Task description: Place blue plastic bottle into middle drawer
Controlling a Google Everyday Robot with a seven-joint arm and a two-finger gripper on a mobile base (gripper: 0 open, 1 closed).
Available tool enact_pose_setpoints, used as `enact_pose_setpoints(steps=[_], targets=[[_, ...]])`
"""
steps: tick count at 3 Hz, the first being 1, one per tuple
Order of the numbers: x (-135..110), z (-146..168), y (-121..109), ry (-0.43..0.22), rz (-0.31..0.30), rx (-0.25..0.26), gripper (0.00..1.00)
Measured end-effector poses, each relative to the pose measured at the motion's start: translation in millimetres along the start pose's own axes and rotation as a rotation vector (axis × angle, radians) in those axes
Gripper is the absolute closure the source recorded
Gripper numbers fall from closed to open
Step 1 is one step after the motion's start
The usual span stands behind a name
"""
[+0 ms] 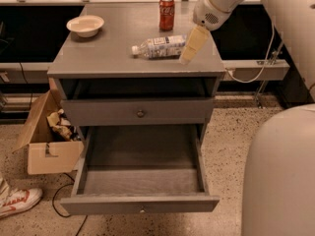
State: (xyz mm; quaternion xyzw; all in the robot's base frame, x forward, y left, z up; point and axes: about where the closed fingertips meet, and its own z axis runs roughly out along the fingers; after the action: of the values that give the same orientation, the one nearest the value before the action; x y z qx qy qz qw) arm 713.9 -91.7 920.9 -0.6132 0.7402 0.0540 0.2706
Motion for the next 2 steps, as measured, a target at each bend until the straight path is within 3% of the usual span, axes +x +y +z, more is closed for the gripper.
enact_pose_setpoints(steps=[2], targets=[[-11,15,-11,-0.010,-0.018,0.021,0.00]])
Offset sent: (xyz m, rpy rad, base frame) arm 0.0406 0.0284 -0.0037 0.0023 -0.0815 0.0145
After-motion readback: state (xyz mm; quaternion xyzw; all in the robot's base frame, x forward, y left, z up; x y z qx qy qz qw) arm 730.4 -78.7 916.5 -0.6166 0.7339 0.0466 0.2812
